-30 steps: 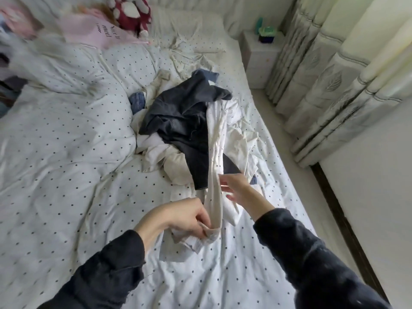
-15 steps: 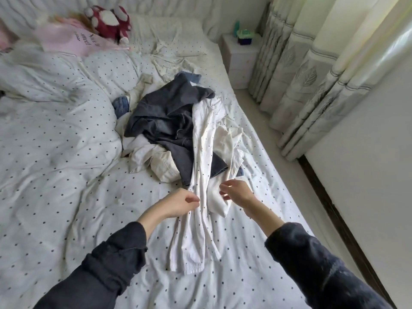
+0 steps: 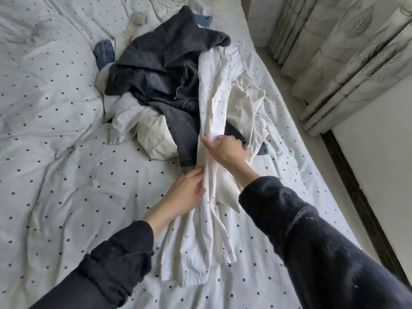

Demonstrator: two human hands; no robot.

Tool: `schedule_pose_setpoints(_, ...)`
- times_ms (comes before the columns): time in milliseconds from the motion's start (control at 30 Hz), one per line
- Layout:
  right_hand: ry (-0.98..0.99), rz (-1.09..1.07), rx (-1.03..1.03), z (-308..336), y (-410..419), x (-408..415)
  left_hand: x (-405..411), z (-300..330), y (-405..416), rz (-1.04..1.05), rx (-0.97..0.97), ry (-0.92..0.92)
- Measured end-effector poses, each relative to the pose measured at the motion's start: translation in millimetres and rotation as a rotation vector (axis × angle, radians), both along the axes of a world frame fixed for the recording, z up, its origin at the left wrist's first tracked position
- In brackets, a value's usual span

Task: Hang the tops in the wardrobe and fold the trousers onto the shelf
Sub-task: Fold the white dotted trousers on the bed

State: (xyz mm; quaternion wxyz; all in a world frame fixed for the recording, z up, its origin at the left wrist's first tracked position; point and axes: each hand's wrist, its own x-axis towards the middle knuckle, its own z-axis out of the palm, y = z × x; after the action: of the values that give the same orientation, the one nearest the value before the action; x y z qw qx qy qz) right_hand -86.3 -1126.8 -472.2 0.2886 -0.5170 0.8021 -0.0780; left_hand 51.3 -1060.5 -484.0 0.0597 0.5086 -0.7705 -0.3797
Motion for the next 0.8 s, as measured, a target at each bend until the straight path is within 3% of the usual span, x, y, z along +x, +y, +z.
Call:
schedule_pose_setpoints(133, -0.017, -0.103, -0.027, 1, -7, 6, 12, 10, 2, 0.095, 0.151, 0.095)
schedule_pose_setpoints(233, -0.186, -0.185, -0.080, 10, 14, -2, 18, 26, -12, 0.366, 0.178, 0.229)
schedule_pose_setpoints(333, -0.310, -0.100, -0.060, 25, 60, -22, 8, 44, -29, 0.637, 0.269, 0.394)
schedule_pose_setpoints(400, -0.404, 0.001, -0.027, 34, 88, -31, -3, 47, -41, 0.712, 0.337, 0.406)
schedule_pose_setpoints(567, -0.422, 0.251, 0.095, 75, 175, -57, -54, 60, -33, 0.672, 0.642, 0.508)
schedule_pose_setpoints(700, -0.366, 0.331, 0.186, 97, 207, -72, -72, 66, -12, 0.479, 0.347, 0.397)
schedule_pose_setpoints(800, -0.432, 0.108, 0.144, 109, 200, -91, -65, 82, 21, 0.124, 0.254, 0.303)
